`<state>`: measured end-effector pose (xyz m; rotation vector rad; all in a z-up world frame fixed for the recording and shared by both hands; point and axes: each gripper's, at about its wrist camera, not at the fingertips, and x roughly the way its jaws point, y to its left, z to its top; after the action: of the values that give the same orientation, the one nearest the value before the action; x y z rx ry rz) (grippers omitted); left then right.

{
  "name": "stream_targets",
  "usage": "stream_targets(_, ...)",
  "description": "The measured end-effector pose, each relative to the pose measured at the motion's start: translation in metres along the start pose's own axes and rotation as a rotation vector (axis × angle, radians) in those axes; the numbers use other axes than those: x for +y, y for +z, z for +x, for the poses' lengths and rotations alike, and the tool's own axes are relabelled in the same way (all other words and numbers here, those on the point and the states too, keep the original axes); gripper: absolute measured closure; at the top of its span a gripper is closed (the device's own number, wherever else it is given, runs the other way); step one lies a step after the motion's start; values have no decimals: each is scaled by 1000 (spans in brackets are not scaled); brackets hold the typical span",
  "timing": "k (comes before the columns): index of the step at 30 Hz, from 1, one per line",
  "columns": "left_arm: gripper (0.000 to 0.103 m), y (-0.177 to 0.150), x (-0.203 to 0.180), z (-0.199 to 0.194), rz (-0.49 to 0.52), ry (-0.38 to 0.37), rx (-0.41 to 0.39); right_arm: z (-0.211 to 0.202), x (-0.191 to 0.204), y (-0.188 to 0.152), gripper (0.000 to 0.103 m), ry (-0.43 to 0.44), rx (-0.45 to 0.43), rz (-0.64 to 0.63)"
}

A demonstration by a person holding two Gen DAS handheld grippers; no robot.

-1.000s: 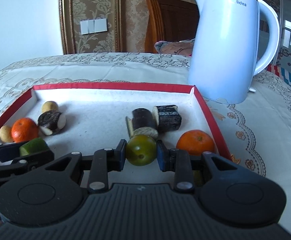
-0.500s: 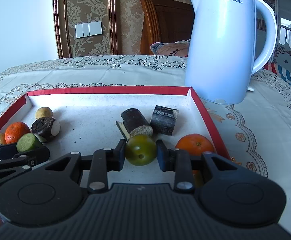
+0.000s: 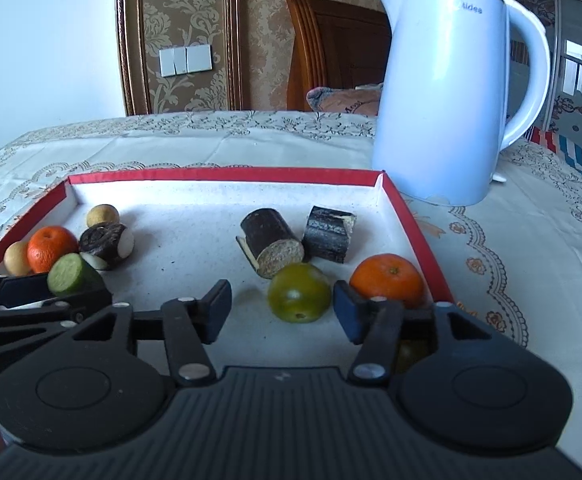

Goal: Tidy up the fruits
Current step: 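Open the right gripper to release the tomato while the left releases the cucumber, then withdraw both open grippers from the tray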

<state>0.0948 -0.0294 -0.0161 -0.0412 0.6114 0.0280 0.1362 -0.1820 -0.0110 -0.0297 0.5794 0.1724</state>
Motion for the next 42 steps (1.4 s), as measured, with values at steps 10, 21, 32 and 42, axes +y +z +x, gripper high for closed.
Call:
stream_targets(10,37,-1,11,-7,-43,16,-1,-13,-3,-6,34,22,-7,18)
stream_targets(21,37,-8,12,-14,-37,30,-3,-29,-11,-16,26,22,-29,60)
stream_targets(32,35,-17,8,-38,-16,31,-53,-58,-12,-27,9,35,-116,77)
stream_targets(42,32,-28,7,-64,-6,57,-109,-80,-14,-37,5,71,-143,94)
